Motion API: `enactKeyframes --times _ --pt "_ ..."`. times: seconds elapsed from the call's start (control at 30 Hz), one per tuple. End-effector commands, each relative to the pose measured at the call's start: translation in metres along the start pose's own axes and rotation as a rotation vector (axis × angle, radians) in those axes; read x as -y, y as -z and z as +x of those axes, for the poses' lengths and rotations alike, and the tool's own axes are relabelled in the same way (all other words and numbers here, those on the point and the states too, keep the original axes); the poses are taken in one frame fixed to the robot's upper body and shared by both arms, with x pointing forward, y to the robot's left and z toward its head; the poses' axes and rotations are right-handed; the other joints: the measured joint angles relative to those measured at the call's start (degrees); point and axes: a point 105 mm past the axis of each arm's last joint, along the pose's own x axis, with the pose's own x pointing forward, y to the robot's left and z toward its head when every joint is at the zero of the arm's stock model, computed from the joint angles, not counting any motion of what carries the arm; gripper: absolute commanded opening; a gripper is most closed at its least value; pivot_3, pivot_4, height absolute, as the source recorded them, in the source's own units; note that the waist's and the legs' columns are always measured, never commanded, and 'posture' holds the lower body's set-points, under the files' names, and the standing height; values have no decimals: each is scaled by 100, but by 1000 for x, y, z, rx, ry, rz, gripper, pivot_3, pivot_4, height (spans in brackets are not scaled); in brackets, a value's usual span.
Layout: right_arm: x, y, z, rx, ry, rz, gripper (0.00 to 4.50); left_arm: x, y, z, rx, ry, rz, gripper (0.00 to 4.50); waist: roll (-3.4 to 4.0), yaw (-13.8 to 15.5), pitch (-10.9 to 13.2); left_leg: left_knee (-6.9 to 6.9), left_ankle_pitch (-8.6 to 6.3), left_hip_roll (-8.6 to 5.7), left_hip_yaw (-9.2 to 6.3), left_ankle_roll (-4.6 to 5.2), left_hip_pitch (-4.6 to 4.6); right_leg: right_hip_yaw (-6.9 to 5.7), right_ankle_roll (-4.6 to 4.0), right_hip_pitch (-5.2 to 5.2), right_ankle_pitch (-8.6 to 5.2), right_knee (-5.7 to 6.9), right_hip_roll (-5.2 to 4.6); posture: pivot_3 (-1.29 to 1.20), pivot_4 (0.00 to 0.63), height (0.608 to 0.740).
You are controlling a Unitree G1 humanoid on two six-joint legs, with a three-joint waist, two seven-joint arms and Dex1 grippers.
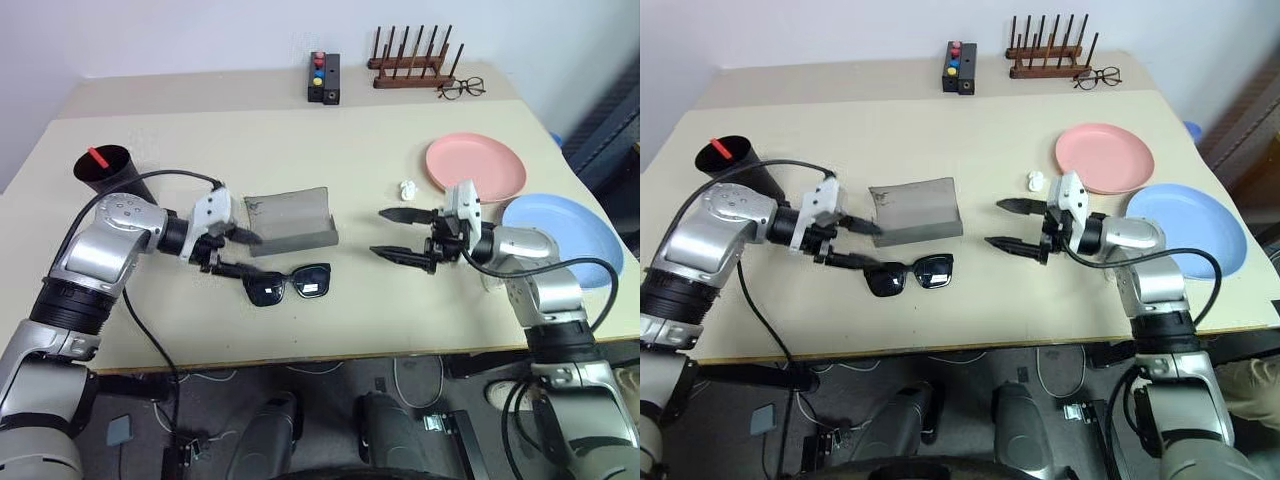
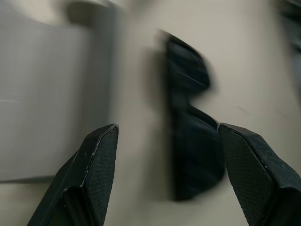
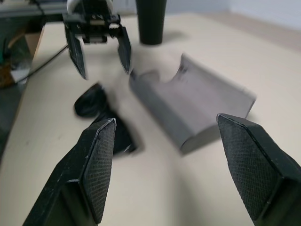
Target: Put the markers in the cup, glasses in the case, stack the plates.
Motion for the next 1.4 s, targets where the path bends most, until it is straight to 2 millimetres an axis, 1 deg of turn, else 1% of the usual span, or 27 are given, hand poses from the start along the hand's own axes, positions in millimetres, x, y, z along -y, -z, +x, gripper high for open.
enactKeyframes --times 0.03,0.2,0.33,0.47,0.67,0.8,0.93,1.03,1.2,1.4 --pt "0 -5 -11 -17 42 -39 3512 -11 -10 4 -14 16 57 3397 -1 67 0 3 -1 -1 0 1 0 0 0 1 0 0 1 0 150 740" --pt "-2 -5 -15 -11 96 -35 3512 -40 -12 5 5 -108 50 3397 -2 80 1 8 -1 -2 -2 3 1 -4 3 6 1 1 -1 0 150 740" --pt "-5 -2 -13 -4 118 -37 3512 -53 -8 1 -26 -149 54 3397 -2 52 1 6 0 -1 -2 3 1 -5 3 4 1 1 1 0 150 740" --pt "-4 -2 -13 6 136 -43 3512 -58 -5 0 -65 -137 78 3397 -2 56 1 7 0 0 -2 3 1 -6 3 4 1 2 3 0 150 740" --pt "-4 -2 -15 14 149 -52 3512 -66 -26 -12 -22 -134 126 3397 -4 86 2 12 -1 -3 -2 5 0 -9 8 11 4 1 2 0 150 740" --pt "-4 -2 -14 21 153 -54 3512 -68 -34 -22 -16 -127 141 3397 -4 60 2 10 -1 -3 -2 5 1 -9 8 9 3 1 3 0 150 740" --pt "-3 -3 -12 32 157 -56 3512 -77 -38 -26 -38 -180 150 3397 -4 50 2 10 -1 -1 -2 5 1 -9 8 9 3 2 5 0 150 740" --pt "-3 -4 -9 39 159 -58 3512 -82 -35 -24 -84 -206 163 3397 -4 51 2 10 -1 -1 -2 6 1 -9 8 9 3 2 6 0 150 740" --pt "-3 -7 -7 51 163 -59 3512 -90 -31 -12 -178 -222 197 3397 -5 78 2 15 0 -2 -2 6 1 -10 9 12 4 2 6 0 150 740" --pt "-4 -8 -7 55 176 -58 3512 -90 -21 5 -258 -186 214 3397 -5 58 2 16 -1 -2 -2 7 0 -11 11 12 4 3 7 0 150 740"
